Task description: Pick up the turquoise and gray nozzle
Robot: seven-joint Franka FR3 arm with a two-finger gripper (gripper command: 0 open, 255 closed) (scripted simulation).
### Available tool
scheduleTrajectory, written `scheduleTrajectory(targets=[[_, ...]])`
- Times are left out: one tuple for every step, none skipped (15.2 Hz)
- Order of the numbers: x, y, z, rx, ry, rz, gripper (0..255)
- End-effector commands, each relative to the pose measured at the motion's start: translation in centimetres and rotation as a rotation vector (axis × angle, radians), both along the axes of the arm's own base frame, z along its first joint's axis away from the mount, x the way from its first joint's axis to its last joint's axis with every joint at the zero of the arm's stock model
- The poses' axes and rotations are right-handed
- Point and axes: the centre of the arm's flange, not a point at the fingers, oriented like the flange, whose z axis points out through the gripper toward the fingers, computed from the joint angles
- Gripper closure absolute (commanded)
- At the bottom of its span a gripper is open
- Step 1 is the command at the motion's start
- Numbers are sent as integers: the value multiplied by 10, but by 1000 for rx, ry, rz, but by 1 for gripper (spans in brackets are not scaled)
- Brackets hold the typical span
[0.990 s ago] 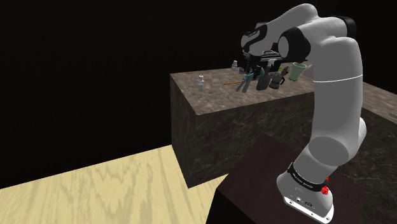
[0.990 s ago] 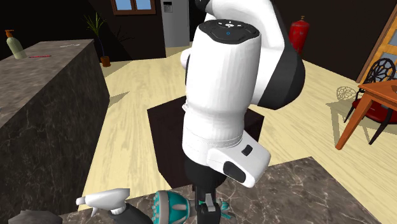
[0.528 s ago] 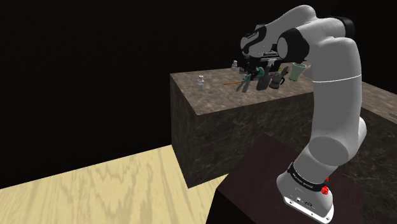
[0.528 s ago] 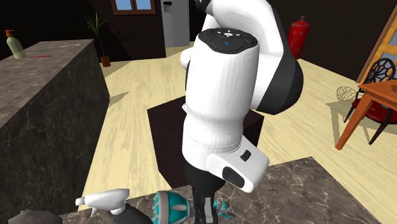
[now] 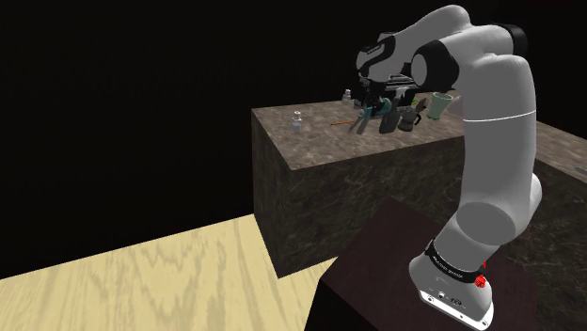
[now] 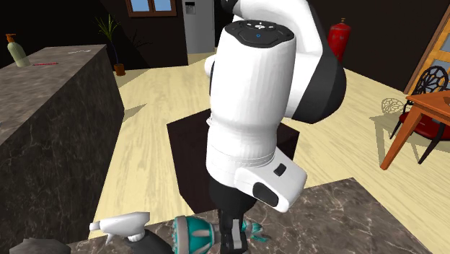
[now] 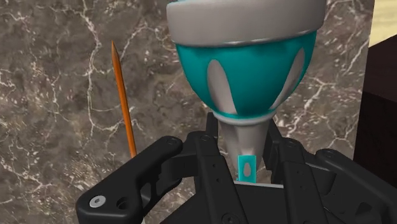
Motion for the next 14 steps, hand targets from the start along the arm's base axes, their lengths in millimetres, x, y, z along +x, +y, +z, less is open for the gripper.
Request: scheduleTrajectory(targets=[[0, 0, 10, 0, 0, 0, 255], [0, 0, 15, 0, 0, 0, 255], [0, 0, 20, 0, 0, 0, 255], [0, 0, 26, 0, 0, 0, 255], [0, 0, 31, 0, 0, 0, 255], [0, 0, 36, 0, 0, 0, 255], [0, 0, 41, 0, 0, 0, 255], [0, 0, 47, 0, 0, 0, 255], [0, 0, 52, 0, 0, 0, 255], [0, 0, 57, 0, 0, 0, 255], [0, 0, 63, 0, 0, 0, 255], [0, 0, 68, 0, 0, 0, 255], [-1, 0, 69, 0, 0, 0, 255], [0, 0, 69, 0, 0, 0, 255]])
